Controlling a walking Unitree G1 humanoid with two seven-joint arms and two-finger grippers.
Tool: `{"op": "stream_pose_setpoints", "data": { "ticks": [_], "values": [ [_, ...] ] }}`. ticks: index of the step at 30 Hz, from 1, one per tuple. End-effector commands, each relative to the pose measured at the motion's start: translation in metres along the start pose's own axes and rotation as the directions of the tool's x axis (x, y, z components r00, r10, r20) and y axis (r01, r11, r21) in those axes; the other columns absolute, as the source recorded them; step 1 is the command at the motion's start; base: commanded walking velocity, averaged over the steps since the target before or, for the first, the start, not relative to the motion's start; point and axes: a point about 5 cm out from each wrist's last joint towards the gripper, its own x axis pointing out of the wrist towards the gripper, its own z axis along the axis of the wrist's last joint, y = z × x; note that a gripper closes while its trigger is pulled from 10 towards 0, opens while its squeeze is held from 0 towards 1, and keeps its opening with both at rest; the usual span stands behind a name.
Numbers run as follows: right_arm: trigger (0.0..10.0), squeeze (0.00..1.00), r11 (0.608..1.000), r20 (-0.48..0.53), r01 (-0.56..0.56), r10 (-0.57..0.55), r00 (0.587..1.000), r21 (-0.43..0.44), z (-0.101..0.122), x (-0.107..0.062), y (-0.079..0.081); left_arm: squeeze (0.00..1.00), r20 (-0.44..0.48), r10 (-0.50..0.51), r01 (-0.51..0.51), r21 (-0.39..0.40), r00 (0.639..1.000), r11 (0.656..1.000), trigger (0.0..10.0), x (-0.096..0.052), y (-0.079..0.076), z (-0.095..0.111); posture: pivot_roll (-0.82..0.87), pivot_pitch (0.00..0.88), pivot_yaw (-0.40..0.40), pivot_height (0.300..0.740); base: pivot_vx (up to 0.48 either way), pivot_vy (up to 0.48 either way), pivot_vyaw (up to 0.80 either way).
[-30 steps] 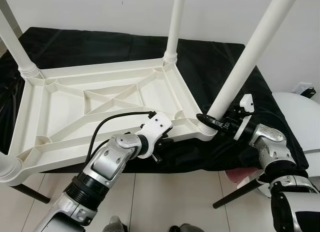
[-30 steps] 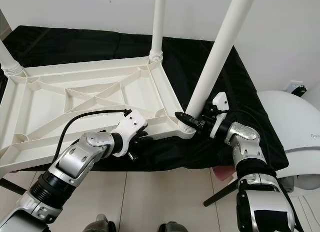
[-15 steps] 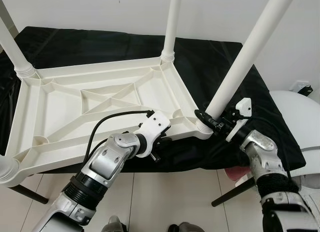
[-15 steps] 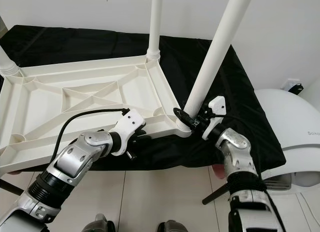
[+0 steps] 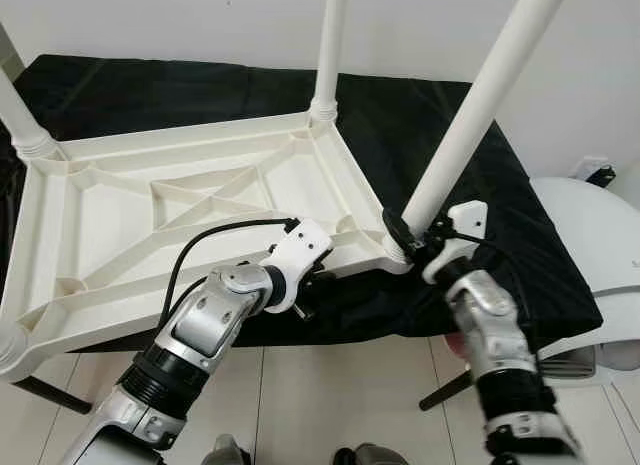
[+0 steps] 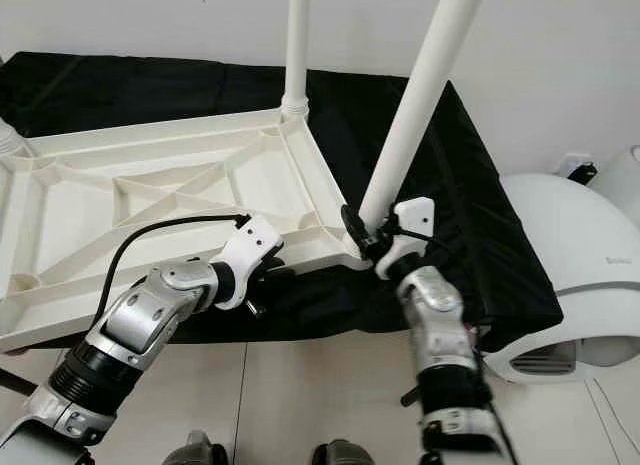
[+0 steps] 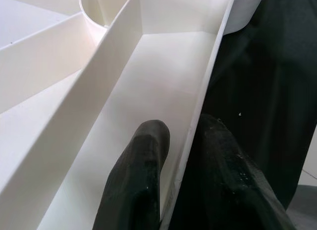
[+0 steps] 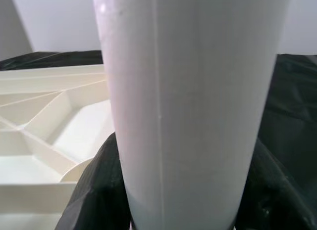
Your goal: Building children table
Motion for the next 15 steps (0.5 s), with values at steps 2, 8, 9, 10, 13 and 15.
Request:
{"op": "stream_pose_setpoints", "data": {
  "ticks": [2, 8, 9, 10, 13, 15],
  "values": [
    [0.0, 0.00, 0.995, -0.083, 0.101, -0.100, 0.992, 0.015, -0.013, 0.004, 0.015, 0.00, 0.023, -0.084, 0.083, 0.031, 0.996, 0.996, 10.0, 0.003, -0.014, 0.008, 0.00, 0.049, -0.068, 0.740, 0.000, 0.000, 0.00],
    [0.0, 0.00, 0.975, -0.082, 0.221, -0.222, 0.972, -0.015, -0.013, 0.014, 0.035, 0.00, 0.025, -0.084, 0.084, 0.031, 0.996, 0.996, 10.0, 0.003, -0.015, 0.009, 0.00, 0.052, -0.069, 0.740, 0.000, 0.000, 0.00],
    [0.0, 0.00, 0.975, -0.082, 0.221, -0.222, 0.972, -0.015, -0.013, 0.014, 0.035, 0.00, 0.025, -0.084, 0.084, 0.031, 0.996, 0.996, 10.0, 0.003, -0.015, 0.009, 0.00, 0.052, -0.069, 0.740, 0.000, 0.000, 0.00],
    [0.0, 0.00, 0.971, -0.088, 0.239, -0.240, 0.967, -0.021, -0.014, 0.015, 0.038, 0.00, 0.025, -0.083, 0.082, 0.031, 0.996, 0.996, 10.0, 0.003, -0.014, 0.009, 0.00, 0.053, -0.069, 0.740, 0.000, 0.000, 0.00],
    [0.0, 0.00, 0.962, -0.094, 0.273, -0.274, 0.957, -0.022, -0.015, 0.018, 0.044, 0.00, 0.026, -0.081, 0.081, 0.030, 0.996, 0.996, 10.0, 0.003, -0.014, 0.009, 0.00, 0.056, -0.069, 0.740, 0.000, 0.000, 0.00],
    [0.0, 0.00, 0.950, -0.092, 0.312, -0.312, 0.946, -0.012, -0.013, 0.021, 0.050, 0.00, 0.026, -0.081, 0.080, 0.029, 0.996, 0.996, 10.0, 0.003, -0.014, 0.009, 0.00, 0.056, -0.070, 0.740, 0.000, 0.000, 0.00]
  ]
}}
